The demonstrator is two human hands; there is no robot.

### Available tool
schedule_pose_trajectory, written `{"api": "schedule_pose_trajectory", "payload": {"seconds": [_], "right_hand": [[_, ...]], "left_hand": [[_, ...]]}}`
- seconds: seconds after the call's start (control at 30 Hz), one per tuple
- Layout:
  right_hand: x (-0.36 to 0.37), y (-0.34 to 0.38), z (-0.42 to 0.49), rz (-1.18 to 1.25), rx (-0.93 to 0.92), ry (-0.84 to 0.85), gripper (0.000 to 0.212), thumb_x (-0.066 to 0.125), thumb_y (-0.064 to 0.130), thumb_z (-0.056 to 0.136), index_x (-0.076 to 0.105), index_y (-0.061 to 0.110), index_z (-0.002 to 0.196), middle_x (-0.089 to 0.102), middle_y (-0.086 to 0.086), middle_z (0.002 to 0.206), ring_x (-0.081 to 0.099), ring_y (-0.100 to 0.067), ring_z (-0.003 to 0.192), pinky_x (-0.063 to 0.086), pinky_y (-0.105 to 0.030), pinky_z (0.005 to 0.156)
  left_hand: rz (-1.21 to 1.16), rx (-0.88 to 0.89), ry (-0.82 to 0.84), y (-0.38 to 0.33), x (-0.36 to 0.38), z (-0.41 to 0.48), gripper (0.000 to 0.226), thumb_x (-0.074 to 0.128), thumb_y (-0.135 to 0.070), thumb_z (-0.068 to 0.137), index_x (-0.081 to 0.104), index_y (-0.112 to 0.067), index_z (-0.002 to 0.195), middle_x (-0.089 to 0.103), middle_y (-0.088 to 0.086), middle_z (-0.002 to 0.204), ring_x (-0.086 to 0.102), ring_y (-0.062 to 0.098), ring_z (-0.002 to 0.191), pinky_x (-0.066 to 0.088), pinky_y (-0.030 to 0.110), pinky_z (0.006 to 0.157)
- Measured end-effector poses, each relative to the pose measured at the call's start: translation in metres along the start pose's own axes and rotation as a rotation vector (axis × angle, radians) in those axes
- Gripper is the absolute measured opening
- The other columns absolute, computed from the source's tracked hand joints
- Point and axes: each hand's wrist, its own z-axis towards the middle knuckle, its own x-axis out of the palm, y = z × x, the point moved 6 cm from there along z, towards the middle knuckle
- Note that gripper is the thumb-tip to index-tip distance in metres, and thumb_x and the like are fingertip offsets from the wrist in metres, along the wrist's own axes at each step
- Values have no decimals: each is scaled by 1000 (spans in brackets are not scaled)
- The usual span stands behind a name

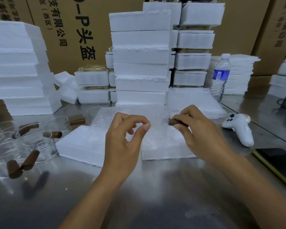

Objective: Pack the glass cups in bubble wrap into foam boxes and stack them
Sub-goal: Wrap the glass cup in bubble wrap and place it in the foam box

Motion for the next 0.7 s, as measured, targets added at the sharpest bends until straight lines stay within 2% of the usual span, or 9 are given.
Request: {"api": "schedule_pose_trajectory", "payload": {"seconds": [0.07,0.13,0.23,0.27,0.33,0.43,0.5,0.6,0.7], "right_hand": [[4,-1,0,124,76,8,17,50,30,94,65,29,104,45,13,89,51,-6,77,38,-23,64],[6,0,1,254,129,18,14,52,28,93,63,36,90,44,12,81,49,-4,77,33,-17,63],[6,3,2,455,206,64,26,54,24,93,57,43,76,47,7,78,51,-5,80,33,-7,64],[6,2,2,505,234,83,26,54,23,93,58,40,74,48,5,77,51,-7,78,33,-7,65],[8,-2,2,581,286,116,28,52,22,94,63,28,70,49,1,75,47,-13,73,33,-20,68],[11,-8,1,713,374,136,26,51,22,95,68,5,85,51,0,71,46,-10,68,33,-25,65],[13,-11,-1,806,434,142,26,52,23,94,72,13,83,56,5,67,51,-2,62,35,-20,64],[15,-11,-2,880,458,202,28,53,25,93,74,28,74,64,15,66,56,2,63,38,-22,67],[17,-5,-2,813,396,266,24,54,28,92,73,27,79,60,17,63,54,1,63,38,-15,65]], "left_hand": [[-8,27,8,-3,1,-2,5,58,-41,79,59,-46,79,51,-11,86,48,-2,79,36,4,71],[3,63,9,-5,1,-2,8,61,-38,83,58,-45,80,52,-12,87,48,-1,79,36,4,72],[40,107,15,-6,2,-3,17,64,-30,84,56,-44,81,54,-12,86,48,-1,78,35,4,72],[51,118,18,-7,3,-3,18,63,-27,84,55,-43,81,54,-12,86,48,-1,78,35,4,72],[77,139,5,-6,1,-2,22,62,-22,87,52,-41,82,55,-13,86,48,-3,79,35,4,73],[79,98,-39,-1,-3,-1,29,59,-13,92,48,-38,82,53,-15,85,48,-7,82,34,2,74],[54,37,-50,4,-4,0,30,57,-10,93,48,-36,81,54,-15,84,48,-7,81,33,1,75],[7,-54,-18,10,-1,0,24,54,-13,94,49,-35,86,56,-17,86,50,-10,83,34,1,75],[-38,-116,38,12,5,-1,5,48,-32,94,51,-34,91,57,-17,88,52,-10,85,35,0,74]]}}
